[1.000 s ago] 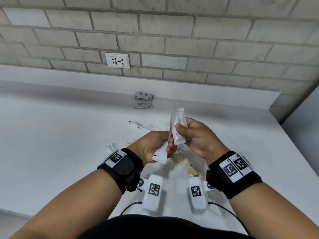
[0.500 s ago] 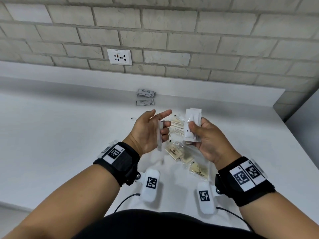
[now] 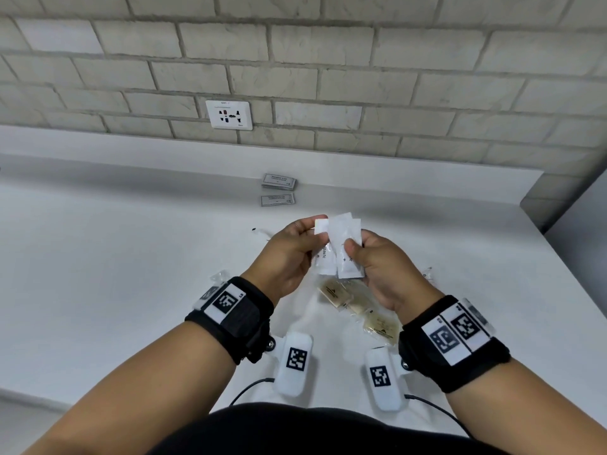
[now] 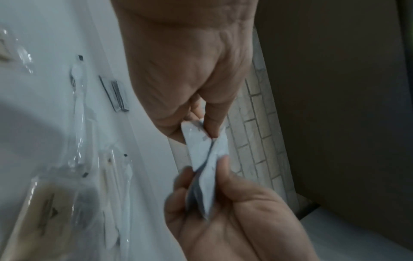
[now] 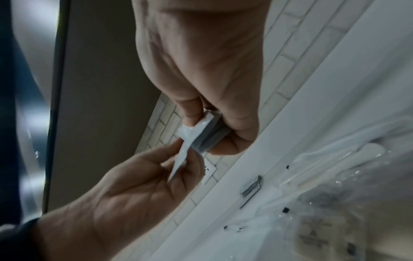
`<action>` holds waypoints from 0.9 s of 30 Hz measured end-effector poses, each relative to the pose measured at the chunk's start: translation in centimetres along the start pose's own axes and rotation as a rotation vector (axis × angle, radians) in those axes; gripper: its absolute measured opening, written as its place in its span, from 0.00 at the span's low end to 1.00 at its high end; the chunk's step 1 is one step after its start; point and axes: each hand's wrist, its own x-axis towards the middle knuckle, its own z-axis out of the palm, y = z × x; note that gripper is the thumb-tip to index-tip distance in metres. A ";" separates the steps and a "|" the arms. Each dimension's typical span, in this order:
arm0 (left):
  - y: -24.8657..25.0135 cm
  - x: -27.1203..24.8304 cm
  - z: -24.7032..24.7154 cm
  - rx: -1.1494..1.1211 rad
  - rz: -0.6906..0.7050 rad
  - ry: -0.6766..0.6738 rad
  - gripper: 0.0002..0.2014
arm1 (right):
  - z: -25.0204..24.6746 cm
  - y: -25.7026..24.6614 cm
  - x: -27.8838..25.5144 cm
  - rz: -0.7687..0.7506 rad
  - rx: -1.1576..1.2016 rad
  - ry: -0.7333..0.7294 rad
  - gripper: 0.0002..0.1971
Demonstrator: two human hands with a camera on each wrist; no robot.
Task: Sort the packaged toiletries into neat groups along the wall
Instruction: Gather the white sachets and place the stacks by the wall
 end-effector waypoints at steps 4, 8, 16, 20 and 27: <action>-0.3 -0.5 0.4 -0.148 -0.020 -0.085 0.10 | 1.4 -0.4 0.0 0.051 0.027 -0.038 0.10; -1.0 -0.9 1.2 -0.117 -0.093 -0.086 0.11 | 2.6 -0.6 0.0 0.031 -0.011 0.014 0.10; 0.4 -0.3 1.4 -0.288 -0.116 0.097 0.10 | 2.7 -0.1 1.9 -0.139 -0.747 0.199 0.19; 1.1 -0.1 0.9 -0.209 -0.180 0.058 0.12 | 0.8 -2.2 0.8 -0.257 -0.813 -0.198 0.56; 1.7 -0.9 1.4 0.035 -0.227 -0.188 0.13 | 1.2 -3.7 0.9 -0.365 -1.154 -0.355 0.62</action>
